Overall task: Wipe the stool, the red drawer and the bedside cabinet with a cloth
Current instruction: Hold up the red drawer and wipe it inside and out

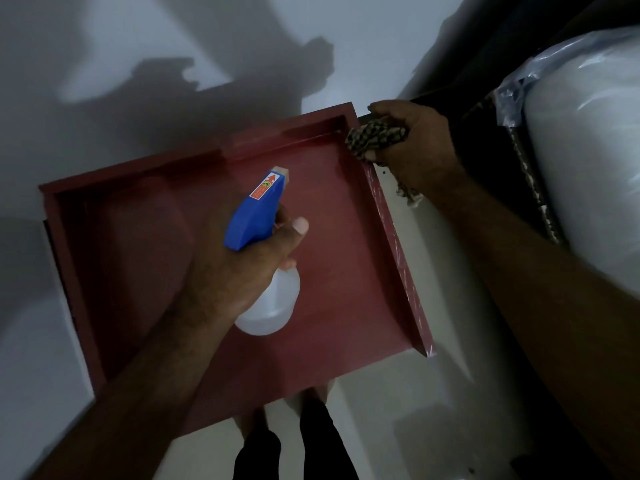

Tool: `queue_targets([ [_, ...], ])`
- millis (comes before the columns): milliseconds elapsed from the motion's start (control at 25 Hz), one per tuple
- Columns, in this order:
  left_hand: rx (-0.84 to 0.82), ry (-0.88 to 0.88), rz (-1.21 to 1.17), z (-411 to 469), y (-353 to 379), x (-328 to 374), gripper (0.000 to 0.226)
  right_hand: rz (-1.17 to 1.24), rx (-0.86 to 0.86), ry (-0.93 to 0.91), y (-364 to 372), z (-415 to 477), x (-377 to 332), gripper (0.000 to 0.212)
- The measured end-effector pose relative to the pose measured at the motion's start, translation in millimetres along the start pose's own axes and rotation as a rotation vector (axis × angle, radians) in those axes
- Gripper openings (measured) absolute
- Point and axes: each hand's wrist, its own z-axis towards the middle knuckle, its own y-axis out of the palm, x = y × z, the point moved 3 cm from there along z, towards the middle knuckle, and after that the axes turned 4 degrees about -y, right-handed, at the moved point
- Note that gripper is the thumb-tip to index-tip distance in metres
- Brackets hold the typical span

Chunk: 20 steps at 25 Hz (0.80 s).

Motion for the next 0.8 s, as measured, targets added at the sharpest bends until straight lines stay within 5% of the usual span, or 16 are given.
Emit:
queue_targets([
  [800,-0.003,-0.023,0.089,-3,17,-6,0.031,-0.136,-0.035,-0.044,-2,-12,-7,0.066],
])
